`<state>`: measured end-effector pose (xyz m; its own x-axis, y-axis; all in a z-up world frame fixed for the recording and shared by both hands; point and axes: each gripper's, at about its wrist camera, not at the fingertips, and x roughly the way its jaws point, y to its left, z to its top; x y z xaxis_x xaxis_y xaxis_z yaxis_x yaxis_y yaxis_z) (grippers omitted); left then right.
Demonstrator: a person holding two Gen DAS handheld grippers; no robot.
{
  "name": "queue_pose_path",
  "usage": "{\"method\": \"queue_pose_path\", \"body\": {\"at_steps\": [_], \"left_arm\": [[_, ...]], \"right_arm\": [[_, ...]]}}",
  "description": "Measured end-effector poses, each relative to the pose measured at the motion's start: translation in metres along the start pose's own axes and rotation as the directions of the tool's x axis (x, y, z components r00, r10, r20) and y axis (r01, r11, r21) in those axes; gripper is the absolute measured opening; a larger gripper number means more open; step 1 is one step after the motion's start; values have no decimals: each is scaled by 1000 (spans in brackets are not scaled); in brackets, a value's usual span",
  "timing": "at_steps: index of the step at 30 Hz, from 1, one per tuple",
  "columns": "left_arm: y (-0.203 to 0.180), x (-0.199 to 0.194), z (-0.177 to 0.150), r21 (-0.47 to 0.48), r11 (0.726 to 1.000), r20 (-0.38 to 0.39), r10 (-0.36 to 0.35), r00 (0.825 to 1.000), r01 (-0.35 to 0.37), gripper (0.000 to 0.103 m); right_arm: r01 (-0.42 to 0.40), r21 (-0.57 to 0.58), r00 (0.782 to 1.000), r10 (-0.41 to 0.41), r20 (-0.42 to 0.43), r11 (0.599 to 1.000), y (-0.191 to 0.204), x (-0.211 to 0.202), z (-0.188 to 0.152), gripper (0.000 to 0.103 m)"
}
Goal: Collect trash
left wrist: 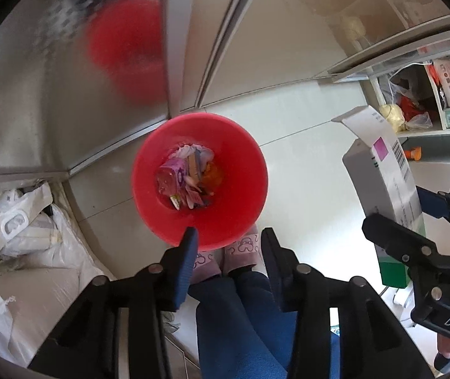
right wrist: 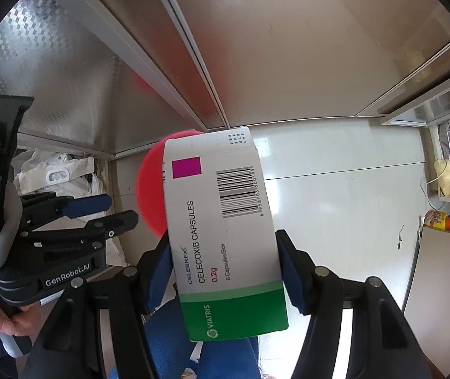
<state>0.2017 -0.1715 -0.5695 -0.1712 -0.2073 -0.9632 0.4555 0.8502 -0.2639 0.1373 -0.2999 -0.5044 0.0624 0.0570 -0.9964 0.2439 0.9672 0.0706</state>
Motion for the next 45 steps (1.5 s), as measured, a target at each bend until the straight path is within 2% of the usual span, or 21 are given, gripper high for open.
{"method": "queue_pose_path", "body": {"at_steps": [4, 11, 17, 24, 27, 31, 33, 38, 41, 45], "left_arm": [[9, -5, -7, -20, 1000, 1, 0, 1000, 0, 41], [32, -22, -16, -62, 997, 63, 44, 997, -40, 58], [47, -30, -19, -59, 996, 90, 77, 993, -72, 67], [64, -31, -23, -91, 995, 97, 45, 994, -36, 77], [63, -36, -23, -97, 994, 113, 66, 991, -55, 80], [59, -48, -24, -103, 992, 118, 89, 989, -77, 81], [56, -60, -26, -100, 992, 125, 92, 988, -80, 81], [51, -101, -37, -110, 990, 131, 105, 986, -91, 81], [46, -135, -46, -110, 990, 133, 103, 986, -89, 81], [35, -198, -65, -103, 990, 182, 117, 976, -100, 81]], "right_arm": [[-10, -19, 1000, 10, -6, 1000, 6, 2, 1, 59], [-6, -86, 1000, 5, -8, 996, 26, 8, 2, 59], [13, -138, 1000, -14, -9, 990, 38, 15, 8, 59], [30, -175, 1000, -31, -4, 984, 48, 16, 12, 60], [55, -198, 999, -54, 10, 979, 51, 14, 12, 60], [53, -204, 998, -58, -20, 977, 52, 8, 14, 61], [41, -198, 999, -46, -20, 979, 54, -1, 14, 67], [48, -213, 999, -49, 3, 976, 61, -43, 10, 73], [54, -224, 999, -51, 17, 973, 67, -79, 5, 74], [90, -257, 995, -75, 71, 962, 80, -142, -3, 76]]}}
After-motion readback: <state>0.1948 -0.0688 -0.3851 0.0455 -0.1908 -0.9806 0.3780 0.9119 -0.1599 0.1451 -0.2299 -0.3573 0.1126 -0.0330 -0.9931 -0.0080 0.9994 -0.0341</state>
